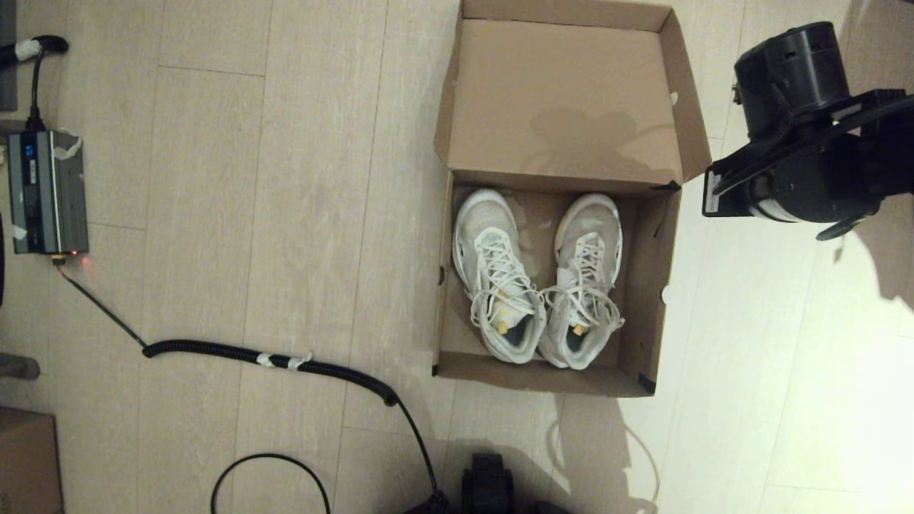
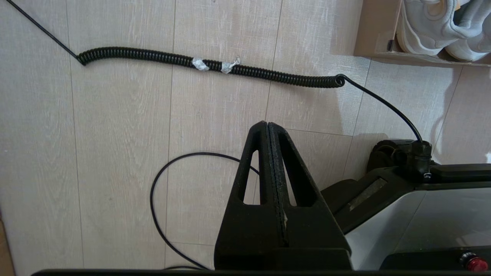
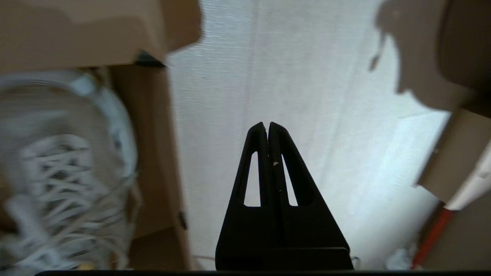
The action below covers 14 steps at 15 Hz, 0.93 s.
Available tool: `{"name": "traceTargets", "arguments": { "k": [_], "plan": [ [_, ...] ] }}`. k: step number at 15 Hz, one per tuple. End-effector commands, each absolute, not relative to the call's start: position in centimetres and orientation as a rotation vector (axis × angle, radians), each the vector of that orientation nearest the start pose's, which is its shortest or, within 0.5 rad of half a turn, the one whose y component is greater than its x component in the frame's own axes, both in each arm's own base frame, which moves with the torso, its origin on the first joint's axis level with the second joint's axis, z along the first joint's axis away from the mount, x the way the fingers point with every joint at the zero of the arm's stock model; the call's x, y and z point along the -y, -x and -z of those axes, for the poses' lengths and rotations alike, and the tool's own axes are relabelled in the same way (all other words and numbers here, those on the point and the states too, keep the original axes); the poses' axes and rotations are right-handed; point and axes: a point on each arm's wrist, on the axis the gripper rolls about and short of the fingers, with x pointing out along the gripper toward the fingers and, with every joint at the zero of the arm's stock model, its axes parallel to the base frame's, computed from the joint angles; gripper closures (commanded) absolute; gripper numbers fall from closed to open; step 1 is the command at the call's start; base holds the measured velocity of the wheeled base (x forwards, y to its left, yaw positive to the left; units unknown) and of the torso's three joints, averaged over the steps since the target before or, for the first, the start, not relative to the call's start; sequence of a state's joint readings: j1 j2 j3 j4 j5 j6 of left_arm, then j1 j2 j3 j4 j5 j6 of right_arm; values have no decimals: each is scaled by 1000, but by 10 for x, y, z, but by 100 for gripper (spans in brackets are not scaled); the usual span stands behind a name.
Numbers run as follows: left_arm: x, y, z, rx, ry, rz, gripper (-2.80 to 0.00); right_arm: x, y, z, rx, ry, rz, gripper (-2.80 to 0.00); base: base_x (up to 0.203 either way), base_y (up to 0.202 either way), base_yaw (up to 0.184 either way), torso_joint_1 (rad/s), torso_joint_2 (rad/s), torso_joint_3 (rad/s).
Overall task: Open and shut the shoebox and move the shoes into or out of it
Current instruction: Close the shoe box
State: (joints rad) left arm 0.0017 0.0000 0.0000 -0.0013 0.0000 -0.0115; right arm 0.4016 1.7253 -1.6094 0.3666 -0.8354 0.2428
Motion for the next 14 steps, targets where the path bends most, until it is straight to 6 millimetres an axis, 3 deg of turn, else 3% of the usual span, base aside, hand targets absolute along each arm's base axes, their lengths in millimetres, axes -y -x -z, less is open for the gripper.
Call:
{"name": "traceTargets", "arguments": {
  "k": [1,4,7,10,14],
  "plan": [
    [0,23,-76,3,12,-2,0,-105,-291,-318,-318,9,428,0,0,0,0,0,0,0],
    [0,23,-76,3,12,-2,0,-94,-291,-337,-245,-80,300,0,0,0,0,0,0,0],
    [0,23,-76,3,12,-2,0,-57,-277,-354,-174,-47,92,0,0,0,0,0,0,0],
    [0,23,-76,3,12,-2,0,-56,-268,-361,-121,0,18,0,0,0,0,0,0,0],
    [0,23,-76,-1,5,1,0,-58,-266,-348,-168,84,9,0,0,0,0,0,0,0]
  ]
}}
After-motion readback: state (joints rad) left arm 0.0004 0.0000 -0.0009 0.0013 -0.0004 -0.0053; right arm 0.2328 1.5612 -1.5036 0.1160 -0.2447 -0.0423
